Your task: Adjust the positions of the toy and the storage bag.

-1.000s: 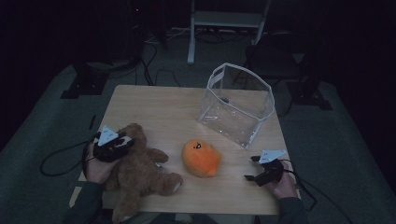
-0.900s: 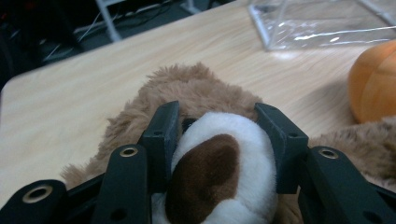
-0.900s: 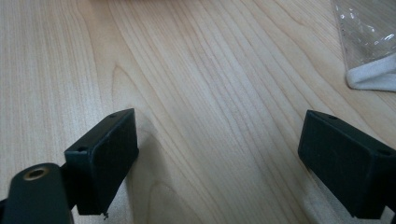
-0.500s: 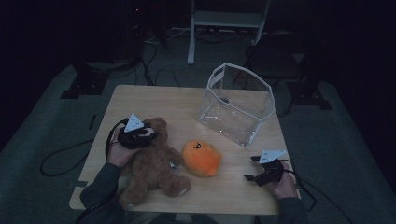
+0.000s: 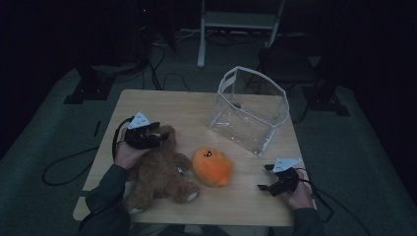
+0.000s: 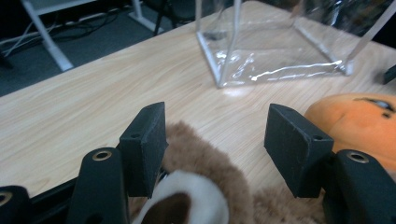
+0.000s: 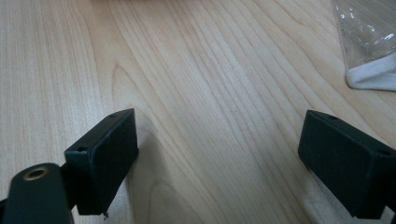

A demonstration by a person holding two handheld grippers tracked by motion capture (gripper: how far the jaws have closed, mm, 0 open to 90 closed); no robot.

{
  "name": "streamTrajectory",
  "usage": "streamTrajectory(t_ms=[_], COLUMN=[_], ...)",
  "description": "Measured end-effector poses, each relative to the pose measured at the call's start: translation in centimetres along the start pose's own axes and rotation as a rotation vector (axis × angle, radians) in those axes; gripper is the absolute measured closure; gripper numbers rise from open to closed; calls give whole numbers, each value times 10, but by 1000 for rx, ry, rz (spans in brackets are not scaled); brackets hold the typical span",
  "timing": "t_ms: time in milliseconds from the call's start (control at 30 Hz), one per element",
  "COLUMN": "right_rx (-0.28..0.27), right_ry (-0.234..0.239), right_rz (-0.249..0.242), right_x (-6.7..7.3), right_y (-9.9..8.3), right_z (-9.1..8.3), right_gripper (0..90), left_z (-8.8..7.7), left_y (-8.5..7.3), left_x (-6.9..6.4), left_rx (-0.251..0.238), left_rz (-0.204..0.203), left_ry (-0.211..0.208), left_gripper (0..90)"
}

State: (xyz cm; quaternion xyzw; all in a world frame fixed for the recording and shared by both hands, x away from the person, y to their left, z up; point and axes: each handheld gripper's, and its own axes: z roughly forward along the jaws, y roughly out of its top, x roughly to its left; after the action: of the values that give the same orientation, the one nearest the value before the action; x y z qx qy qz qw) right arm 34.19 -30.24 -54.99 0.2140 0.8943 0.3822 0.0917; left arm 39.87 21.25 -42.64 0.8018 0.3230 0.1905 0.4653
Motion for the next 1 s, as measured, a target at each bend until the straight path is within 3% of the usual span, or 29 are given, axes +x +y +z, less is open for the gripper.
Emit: streamTrajectory(t_ms=[167,467,800,1000], right_rx=[0,0,1,0], right_ry=[0,0,0,0], right_rz=[1,1,1,1], right_x=[0,0,0,0], right_y=[0,0,0,0], right_z=[0,0,0,0], right_gripper=[114,115,114,114], left_z=[2,-2,-19,-18], left_y=[15,40,62,73], left_x=[-2,-3,0,-1], left_rx=[-2,-52,-83,-102], left_rz=[43,60,84,87], left_ry=[-6,-48,-58,-83], left_gripper=[396,401,400,400])
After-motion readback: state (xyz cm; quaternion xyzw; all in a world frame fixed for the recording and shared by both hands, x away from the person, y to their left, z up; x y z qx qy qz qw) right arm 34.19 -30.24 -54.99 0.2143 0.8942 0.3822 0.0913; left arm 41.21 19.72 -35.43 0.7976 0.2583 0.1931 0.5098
